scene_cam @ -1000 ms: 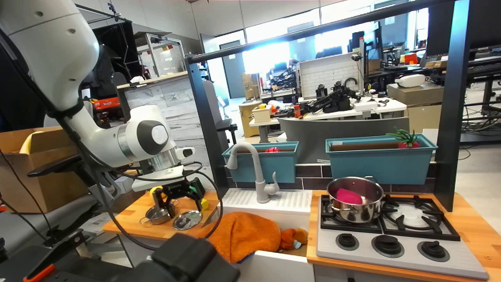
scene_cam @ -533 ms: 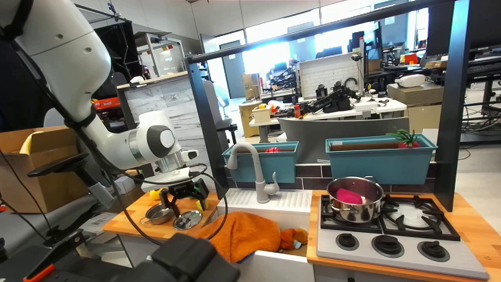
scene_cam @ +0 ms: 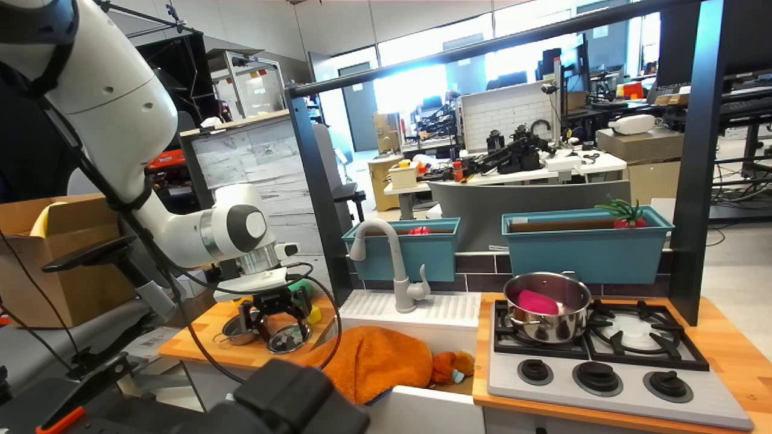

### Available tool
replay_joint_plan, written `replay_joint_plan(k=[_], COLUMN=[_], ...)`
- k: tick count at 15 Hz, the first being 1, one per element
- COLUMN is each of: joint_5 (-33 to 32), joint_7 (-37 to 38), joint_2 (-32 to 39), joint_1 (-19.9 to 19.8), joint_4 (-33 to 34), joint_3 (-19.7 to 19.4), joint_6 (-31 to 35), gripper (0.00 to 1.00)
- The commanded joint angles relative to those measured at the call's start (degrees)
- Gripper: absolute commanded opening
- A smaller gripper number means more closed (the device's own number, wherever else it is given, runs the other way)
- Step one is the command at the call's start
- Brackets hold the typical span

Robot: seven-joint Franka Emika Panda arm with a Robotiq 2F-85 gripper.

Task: Cover the pot with the silver

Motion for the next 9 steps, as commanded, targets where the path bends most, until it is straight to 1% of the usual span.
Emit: replay_joint_plan(k=[1, 4, 6, 7, 8, 9], joint_5=[1.28, 1.02, 1.01, 1.01, 0.99, 1.11], joint_7=[-1.4, -1.08, -1.1, -1.1, -1.04, -1.1], joint_2=[1.41, 0.85, 0.45, 0.32, 0.16, 0.36], joint_1=[-0.14, -0.12, -0.25, -0.31, -0.32, -0.33], joint_4=[2.33, 1.59, 1.2, 1.13, 1.04, 1.93], joint_3=[0.4, -0.01, -0.09, -0.14, -0.22, -0.14], joint_6=[-1.57, -0.67, -0.38, -0.3, -0.19, -0.8], gripper=[0.59, 0.35, 0.23, 0.14, 0.08, 0.06])
